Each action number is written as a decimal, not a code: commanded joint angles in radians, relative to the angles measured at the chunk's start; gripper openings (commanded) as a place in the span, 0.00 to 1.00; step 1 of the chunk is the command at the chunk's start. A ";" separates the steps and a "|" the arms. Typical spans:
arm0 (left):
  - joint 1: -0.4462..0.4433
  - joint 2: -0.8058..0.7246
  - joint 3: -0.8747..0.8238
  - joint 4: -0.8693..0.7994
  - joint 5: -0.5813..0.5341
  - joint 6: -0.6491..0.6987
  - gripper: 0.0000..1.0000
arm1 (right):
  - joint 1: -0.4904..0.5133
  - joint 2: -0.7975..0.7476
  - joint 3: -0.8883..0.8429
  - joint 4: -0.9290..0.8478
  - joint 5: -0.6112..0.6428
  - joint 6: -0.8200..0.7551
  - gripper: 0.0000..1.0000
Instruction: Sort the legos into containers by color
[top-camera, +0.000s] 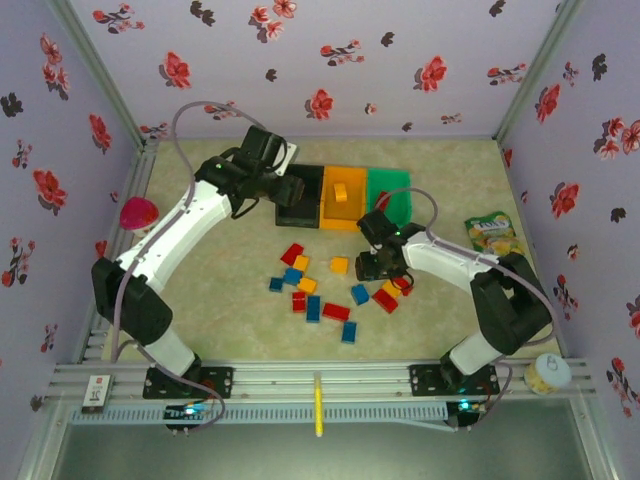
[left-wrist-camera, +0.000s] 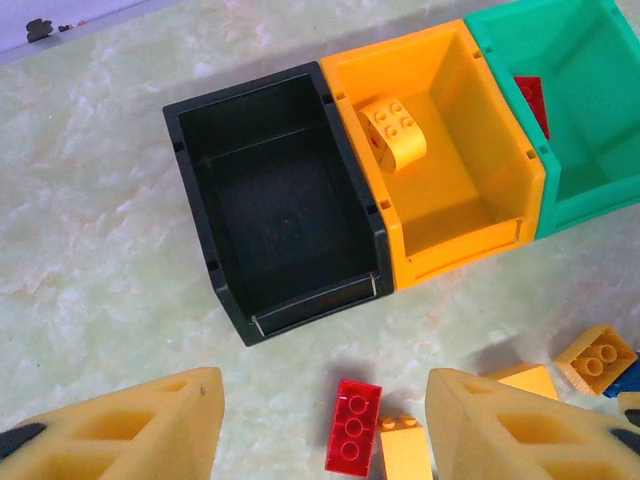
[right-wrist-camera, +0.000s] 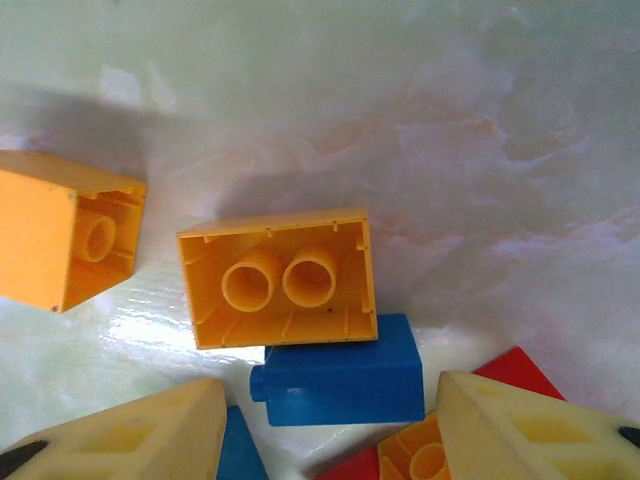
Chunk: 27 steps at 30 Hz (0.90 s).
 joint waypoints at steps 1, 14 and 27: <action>0.006 -0.034 -0.011 0.006 -0.014 -0.011 0.56 | 0.007 0.018 0.020 -0.010 0.034 -0.002 0.58; 0.006 -0.030 -0.019 0.008 -0.015 -0.006 0.56 | 0.007 0.061 0.036 -0.004 0.024 -0.011 0.50; 0.005 -0.041 -0.020 0.005 -0.017 -0.010 0.56 | 0.007 0.029 0.080 -0.057 0.040 -0.027 0.39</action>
